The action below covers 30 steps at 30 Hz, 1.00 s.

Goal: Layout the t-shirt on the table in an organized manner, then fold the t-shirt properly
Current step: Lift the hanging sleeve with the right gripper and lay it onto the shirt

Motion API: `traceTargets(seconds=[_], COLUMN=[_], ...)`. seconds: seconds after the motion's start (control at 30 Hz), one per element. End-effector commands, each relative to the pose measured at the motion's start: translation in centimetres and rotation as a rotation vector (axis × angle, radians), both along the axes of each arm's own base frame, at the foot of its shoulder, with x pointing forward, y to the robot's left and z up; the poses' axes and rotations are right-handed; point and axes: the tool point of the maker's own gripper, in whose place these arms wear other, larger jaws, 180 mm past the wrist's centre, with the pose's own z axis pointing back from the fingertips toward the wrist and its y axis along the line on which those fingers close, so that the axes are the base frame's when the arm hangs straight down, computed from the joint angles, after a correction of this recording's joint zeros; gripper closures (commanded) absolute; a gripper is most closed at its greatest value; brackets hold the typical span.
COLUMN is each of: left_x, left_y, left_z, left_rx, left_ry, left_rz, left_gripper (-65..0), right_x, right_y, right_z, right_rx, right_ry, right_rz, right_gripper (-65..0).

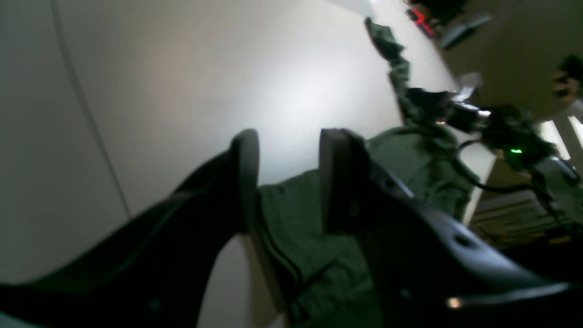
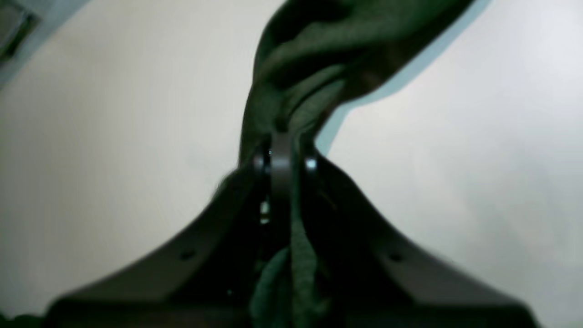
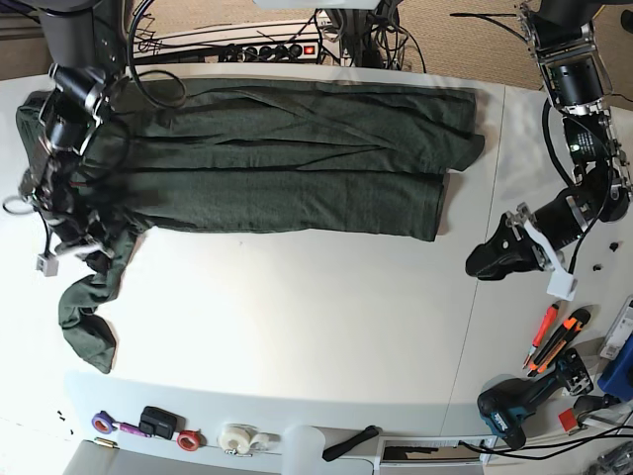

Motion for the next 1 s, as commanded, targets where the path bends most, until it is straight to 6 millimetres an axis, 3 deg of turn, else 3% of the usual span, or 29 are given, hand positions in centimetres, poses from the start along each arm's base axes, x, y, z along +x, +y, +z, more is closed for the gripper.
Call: traceTargets(seconds=[0.0,0.2,0.33,0.43,0.57,0.8,0.97], left_x=[0.9,0.9,1.0,1.0,1.0,0.9,0.9], left_y=[0.6,0.6,0.6,0.5,0.5,0.5,0.4], left_z=[2.0,1.9,2.2,2.4,2.4,2.3,2.3], left_rx=[-0.011,-0.006,-0.021,-0.034,-0.033,-0.031,-0.033], left_ry=[-0.067,-0.065,-0.072,-0.077,-0.076,-0.074,-0.073], left_rz=[0.018,0.019,0.019,0.019,0.018,0.016,0.016], left_gripper=[-20.8,-20.8,-20.8,-20.8,-20.8,-20.8,-20.8], right_x=[0.8,-4.6,-8.2,-10.0,-11.5,-13.0,-13.0], right_y=[-2.1,-2.7,-0.8,1.0,2.4,5.5,8.0], right_z=[4.4,9.9,12.5,13.2,12.8,8.6,6.9], right_rx=[-0.023,-0.052,-0.137,-0.189,-0.195,-0.068,0.011], right_ry=[-0.117,-0.219,-0.235,-0.223,-0.190,-0.120,-0.121], right_rz=[-0.026,0.006,0.097,0.164,0.214,0.213,0.218], right_gripper=[0.0,0.0,0.0,0.0,0.0,0.0,0.0])
